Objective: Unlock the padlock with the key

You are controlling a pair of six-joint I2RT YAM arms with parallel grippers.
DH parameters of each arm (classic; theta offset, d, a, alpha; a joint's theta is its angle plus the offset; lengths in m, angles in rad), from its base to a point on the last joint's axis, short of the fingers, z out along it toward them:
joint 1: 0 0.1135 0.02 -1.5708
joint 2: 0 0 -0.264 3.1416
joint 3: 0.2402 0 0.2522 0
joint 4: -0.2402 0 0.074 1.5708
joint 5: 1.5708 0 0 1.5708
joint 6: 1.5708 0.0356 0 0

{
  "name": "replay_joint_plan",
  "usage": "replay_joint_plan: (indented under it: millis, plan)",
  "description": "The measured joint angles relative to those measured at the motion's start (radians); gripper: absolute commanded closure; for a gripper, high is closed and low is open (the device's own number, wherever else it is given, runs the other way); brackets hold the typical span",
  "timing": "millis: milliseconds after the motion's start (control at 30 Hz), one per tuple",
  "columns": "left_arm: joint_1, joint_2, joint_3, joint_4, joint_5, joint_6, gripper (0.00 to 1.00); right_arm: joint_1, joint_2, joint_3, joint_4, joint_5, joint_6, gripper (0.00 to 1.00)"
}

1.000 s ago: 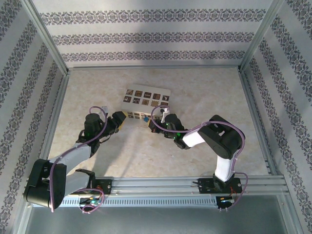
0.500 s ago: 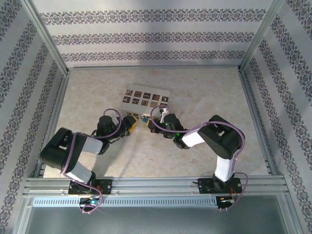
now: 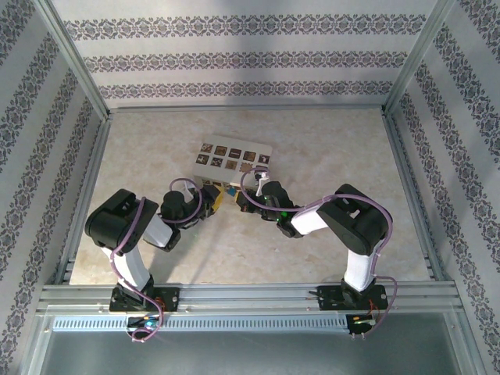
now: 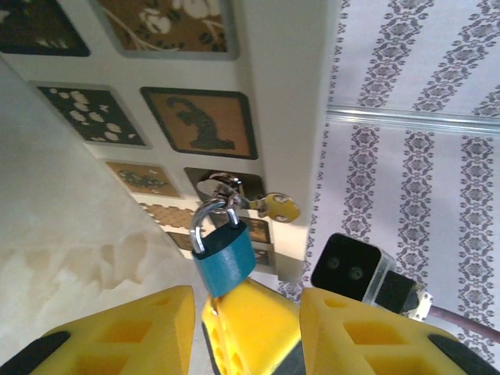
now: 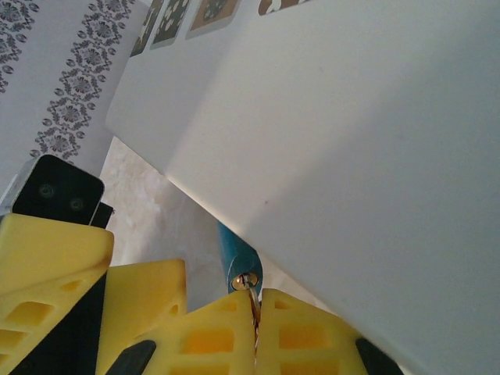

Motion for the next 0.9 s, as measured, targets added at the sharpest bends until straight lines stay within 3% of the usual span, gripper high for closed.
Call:
replay_joint_plan:
  millis: [433,900]
  plan:
    - [-0.051,0.096,0.072,0.024,-0.023,-0.042,0.61,0.0,0.0,0.018,-0.009,-0.004,0.039,1.0]
    - [-0.052,0.142,0.109,0.032,-0.068,-0.053,0.73,0.007,0.0,0.019,-0.009,-0.003,0.062,1.0]
